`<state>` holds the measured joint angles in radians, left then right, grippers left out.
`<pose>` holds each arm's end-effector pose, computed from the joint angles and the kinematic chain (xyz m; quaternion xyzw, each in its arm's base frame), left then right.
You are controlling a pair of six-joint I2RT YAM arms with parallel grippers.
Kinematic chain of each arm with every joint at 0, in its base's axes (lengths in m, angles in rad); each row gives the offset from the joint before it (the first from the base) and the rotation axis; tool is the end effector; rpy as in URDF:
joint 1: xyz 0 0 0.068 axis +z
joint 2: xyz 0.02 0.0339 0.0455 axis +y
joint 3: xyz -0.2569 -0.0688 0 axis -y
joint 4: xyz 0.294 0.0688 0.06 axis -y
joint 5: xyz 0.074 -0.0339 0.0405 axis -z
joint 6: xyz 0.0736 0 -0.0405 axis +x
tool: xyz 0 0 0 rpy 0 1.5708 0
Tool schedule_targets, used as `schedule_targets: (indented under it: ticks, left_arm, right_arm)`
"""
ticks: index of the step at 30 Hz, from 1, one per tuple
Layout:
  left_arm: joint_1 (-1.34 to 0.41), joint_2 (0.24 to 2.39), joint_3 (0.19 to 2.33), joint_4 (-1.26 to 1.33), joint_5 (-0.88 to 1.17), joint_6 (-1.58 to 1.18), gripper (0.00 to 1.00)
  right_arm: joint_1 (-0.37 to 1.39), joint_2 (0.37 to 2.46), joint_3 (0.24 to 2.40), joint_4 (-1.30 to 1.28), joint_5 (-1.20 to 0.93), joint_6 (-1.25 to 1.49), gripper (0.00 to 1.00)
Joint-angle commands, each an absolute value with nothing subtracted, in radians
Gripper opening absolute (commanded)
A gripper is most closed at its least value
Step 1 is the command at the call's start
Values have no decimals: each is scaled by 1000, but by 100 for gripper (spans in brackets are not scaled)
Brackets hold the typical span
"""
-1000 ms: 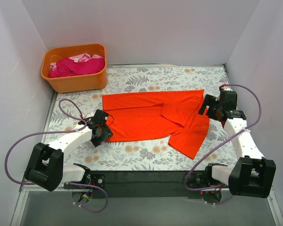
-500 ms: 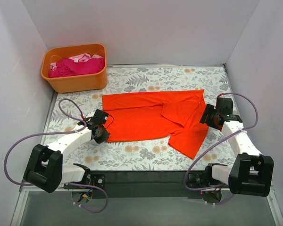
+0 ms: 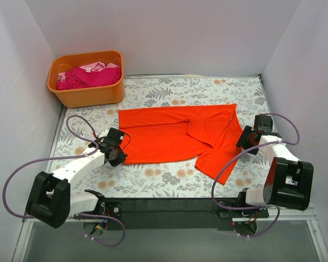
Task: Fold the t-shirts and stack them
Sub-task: Fold the tshirt
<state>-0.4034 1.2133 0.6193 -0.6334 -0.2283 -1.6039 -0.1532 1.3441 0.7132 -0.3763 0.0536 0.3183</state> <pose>0.2423 -0.0853 0.1021 -0.5690 0.7968 -0.0829 0.1858 0.3096 -0.0518 0.1142 0.2315 0.9319 -0.0027 0.2792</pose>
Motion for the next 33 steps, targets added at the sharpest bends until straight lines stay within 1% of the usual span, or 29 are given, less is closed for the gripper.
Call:
schedule_targets:
  ticks: [1, 3, 8, 9, 11, 13, 14, 15, 17, 18, 19, 20, 25, 30, 33]
  left_arm:
    - [-407, 1178, 603, -629, -248, -1601, 0]
    - [-403, 1175, 604, -630, -249, -1600, 0]
    - [-397, 1164, 603, -640, -253, -1605, 0]
    - [-397, 1160, 603, -640, -255, -1606, 0]
    - [-396, 1155, 603, -644, -256, -1606, 0]
    - [-393, 1154, 603, -647, -258, -1608, 0]
    - [-393, 1152, 604, -650, -258, -1606, 0]
    - [-393, 1152, 606, -653, -262, -1609, 0]
    - [-391, 1143, 610, -672, -273, -1617, 0]
    - [-391, 1137, 612, -683, -276, -1617, 0]
    - [-390, 1121, 614, -692, -282, -1621, 0]
    - [-387, 1114, 615, -704, -288, -1621, 0]
    - [-361, 1078, 620, -713, -281, -1600, 0]
    - [-324, 1114, 658, -709, -270, -1563, 0]
    - [-308, 1146, 684, -686, -253, -1539, 0]
  right_arm:
    - [-176, 1350, 681, -298, 6, 350, 47]
    - [-179, 1359, 667, -278, 6, 357, 44]
    - [-186, 1367, 637, -253, -25, 374, 43]
    - [-187, 1365, 634, -244, -22, 374, 40]
    - [-190, 1364, 626, -233, -20, 374, 38]
    - [-190, 1367, 614, -222, -21, 376, 34]
    - [-190, 1365, 609, -222, -25, 377, 29]
    - [-192, 1365, 606, -222, -28, 377, 18]
    - [-192, 1347, 606, -239, -22, 380, 6]
    - [-192, 1338, 614, -250, -8, 383, 2]
    - [-192, 1310, 620, -280, -5, 382, 1]
    - [-192, 1280, 633, -293, 46, 385, 1]
    - [-198, 1235, 701, -371, 77, 357, 1]
    - [-198, 1255, 773, -403, 29, 356, 1]
    - [-198, 1301, 828, -408, 8, 348, 1]
